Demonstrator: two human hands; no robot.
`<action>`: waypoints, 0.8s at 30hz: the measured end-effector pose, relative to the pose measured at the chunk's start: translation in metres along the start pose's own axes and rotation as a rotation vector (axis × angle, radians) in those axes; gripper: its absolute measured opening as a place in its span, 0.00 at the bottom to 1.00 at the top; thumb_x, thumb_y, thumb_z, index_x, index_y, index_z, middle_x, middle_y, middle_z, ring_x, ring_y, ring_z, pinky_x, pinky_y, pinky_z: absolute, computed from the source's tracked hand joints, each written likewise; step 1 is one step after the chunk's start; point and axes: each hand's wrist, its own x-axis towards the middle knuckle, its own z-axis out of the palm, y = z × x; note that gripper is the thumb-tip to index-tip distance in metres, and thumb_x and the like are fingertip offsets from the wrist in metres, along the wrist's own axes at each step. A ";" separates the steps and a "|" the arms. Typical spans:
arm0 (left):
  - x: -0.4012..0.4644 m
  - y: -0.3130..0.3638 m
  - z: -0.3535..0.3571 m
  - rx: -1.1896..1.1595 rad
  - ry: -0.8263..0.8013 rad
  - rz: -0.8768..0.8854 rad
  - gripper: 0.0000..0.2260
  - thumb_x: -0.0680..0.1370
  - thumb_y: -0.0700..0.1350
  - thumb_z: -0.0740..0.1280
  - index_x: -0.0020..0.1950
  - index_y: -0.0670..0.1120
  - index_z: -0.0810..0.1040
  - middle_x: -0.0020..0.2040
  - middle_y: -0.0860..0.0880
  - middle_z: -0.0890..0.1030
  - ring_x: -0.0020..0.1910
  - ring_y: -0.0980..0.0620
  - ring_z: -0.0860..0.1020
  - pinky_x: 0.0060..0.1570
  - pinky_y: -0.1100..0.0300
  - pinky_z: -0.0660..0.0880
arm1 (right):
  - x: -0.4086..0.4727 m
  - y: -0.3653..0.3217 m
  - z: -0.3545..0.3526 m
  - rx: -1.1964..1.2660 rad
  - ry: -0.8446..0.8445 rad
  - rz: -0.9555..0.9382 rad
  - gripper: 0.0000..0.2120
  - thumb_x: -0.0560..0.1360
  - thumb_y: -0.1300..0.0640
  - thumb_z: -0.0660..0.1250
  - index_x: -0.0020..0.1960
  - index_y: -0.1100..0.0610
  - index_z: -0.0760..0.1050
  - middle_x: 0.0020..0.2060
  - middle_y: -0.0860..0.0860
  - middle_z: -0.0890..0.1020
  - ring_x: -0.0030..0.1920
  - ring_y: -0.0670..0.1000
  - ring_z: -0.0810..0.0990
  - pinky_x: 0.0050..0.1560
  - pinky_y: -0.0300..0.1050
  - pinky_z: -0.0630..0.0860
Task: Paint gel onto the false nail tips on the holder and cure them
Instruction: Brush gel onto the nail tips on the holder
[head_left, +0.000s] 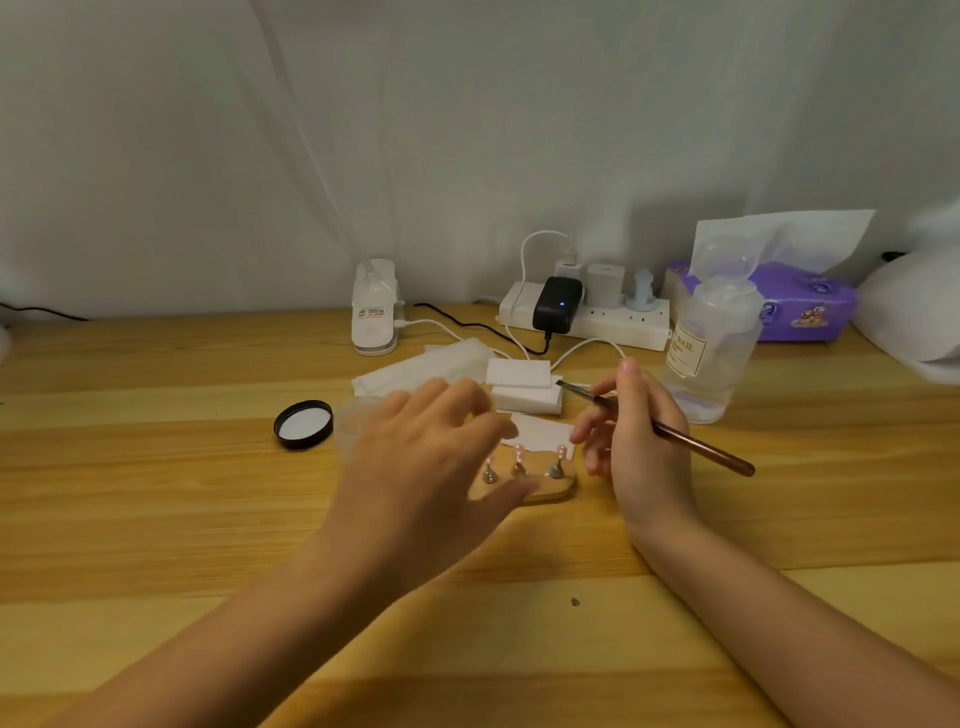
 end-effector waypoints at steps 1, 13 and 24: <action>0.006 0.005 0.007 -0.009 -0.003 -0.020 0.17 0.72 0.60 0.66 0.55 0.51 0.79 0.52 0.53 0.77 0.49 0.54 0.73 0.46 0.61 0.64 | 0.000 0.000 0.000 -0.009 0.014 0.007 0.17 0.78 0.45 0.52 0.41 0.54 0.71 0.22 0.48 0.76 0.20 0.44 0.70 0.20 0.33 0.67; 0.025 0.016 0.041 -0.078 -0.047 -0.139 0.08 0.76 0.54 0.65 0.52 0.56 0.80 0.55 0.58 0.75 0.55 0.58 0.68 0.45 0.63 0.53 | 0.003 0.004 0.002 -0.212 0.006 -0.021 0.14 0.80 0.47 0.51 0.40 0.49 0.69 0.26 0.48 0.72 0.22 0.43 0.73 0.22 0.32 0.69; 0.018 0.026 0.029 -0.105 0.067 0.009 0.03 0.70 0.43 0.72 0.39 0.47 0.78 0.46 0.51 0.80 0.48 0.50 0.76 0.50 0.60 0.60 | 0.005 0.008 0.002 -0.308 -0.036 -0.027 0.13 0.79 0.47 0.53 0.41 0.50 0.71 0.27 0.48 0.74 0.24 0.43 0.74 0.27 0.39 0.73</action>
